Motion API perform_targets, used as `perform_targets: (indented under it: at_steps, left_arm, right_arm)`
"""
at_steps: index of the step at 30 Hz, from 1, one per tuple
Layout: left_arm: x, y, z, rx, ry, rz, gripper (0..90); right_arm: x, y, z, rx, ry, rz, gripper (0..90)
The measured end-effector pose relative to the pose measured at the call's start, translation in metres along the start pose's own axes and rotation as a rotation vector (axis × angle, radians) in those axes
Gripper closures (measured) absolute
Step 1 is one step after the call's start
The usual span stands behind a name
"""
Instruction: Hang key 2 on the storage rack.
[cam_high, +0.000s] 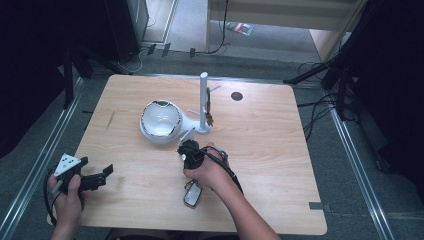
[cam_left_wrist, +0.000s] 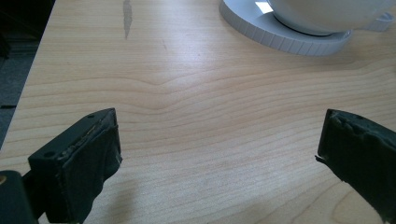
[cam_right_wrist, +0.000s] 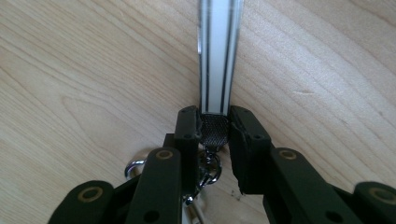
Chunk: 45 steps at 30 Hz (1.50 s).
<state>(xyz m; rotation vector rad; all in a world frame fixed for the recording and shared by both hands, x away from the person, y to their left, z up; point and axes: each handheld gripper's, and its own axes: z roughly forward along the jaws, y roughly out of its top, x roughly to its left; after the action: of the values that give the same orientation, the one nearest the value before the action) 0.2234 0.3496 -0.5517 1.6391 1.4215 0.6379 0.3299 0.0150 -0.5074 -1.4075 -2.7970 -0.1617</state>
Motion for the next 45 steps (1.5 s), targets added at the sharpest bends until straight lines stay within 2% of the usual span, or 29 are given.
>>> perform_targets:
  at_steps: [6,13,26,32,39,45]
  left_arm:
    - [0.000,0.000,0.000,0.000,0.000,0.001,0.0]
    - [0.000,0.000,0.000,0.000,0.000,0.000,0.0]
    - [0.000,0.000,0.000,-0.002,0.000,0.000,0.0]
    - [0.000,0.000,0.000,0.000,-0.001,0.004,0.0]
    - [-0.001,0.000,0.000,0.000,0.000,0.006,0.0]
    - [0.000,0.000,0.000,-0.003,-0.002,0.004,0.0]
  right_arm:
    - [0.004,0.001,0.000,0.010,-0.020,-0.007,75.3]
    - [-0.002,-0.002,0.000,-0.009,0.014,-0.002,75.6]
    - [0.002,0.000,0.000,0.009,-0.010,-0.014,75.7]
    - [-0.005,-0.004,-0.001,-0.021,0.040,-0.003,75.9]
    - [-0.013,-0.015,-0.002,-0.071,0.072,0.002,75.9]
    - [-0.018,-0.026,-0.014,-0.171,0.122,0.000,75.9]
